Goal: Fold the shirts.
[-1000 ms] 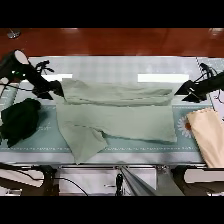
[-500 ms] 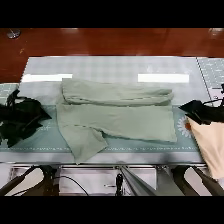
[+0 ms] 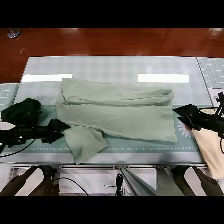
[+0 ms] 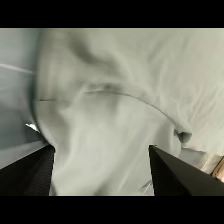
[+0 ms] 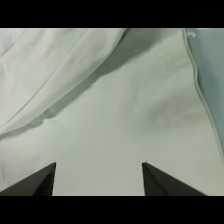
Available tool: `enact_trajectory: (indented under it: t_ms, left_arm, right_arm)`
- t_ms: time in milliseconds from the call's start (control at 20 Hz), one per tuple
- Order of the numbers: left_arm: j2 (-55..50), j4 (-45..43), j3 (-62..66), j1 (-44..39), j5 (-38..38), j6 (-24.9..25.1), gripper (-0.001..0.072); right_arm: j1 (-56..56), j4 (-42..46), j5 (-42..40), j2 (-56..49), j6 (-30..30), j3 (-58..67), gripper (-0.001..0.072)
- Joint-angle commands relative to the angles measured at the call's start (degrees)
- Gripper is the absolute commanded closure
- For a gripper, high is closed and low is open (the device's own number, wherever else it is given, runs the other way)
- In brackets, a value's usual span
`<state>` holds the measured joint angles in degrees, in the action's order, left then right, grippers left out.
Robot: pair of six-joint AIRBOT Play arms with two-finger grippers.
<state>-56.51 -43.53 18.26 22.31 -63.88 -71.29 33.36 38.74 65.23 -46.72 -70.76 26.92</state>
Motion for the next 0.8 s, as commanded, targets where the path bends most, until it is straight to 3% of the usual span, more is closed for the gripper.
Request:
enact_trajectory:
  t_ms: [0,100,150,250,300,400,750]
  left_arm:
    - [0.13,4.85,-2.05,-7.19,5.49,1.81,0.0005]
    - [0.13,4.57,-1.92,-8.59,6.47,1.84,0.0008]
    - [0.15,4.55,-1.60,-8.59,6.29,1.88,0.0101]
    - [0.15,4.66,-1.14,-8.70,5.68,4.13,0.0649]
    - [0.15,4.79,-0.87,-8.79,5.33,5.40,0.0687]
    - [0.15,5.03,-0.76,-8.76,5.18,5.57,0.0687]
    - [0.15,5.05,-0.76,-8.76,5.16,5.68,0.0687]
  right_arm:
    - [0.04,3.91,0.57,0.26,-1.79,2.16,0.0087]
    - [0.04,19.34,1.81,0.22,-7.82,5.95,0.0087]
    - [0.04,28.22,3.74,0.22,-13.16,6.58,0.0088]
    - [0.02,40.48,9.29,0.22,-19.91,6.16,0.0088]
    - [0.02,43.17,11.78,0.22,-20.59,5.73,0.0088]
    - [0.02,43.78,15.10,0.22,-20.65,3.78,0.0088]
    - [0.00,28.50,15.65,-1.99,-13.77,-3.72,0.0088]
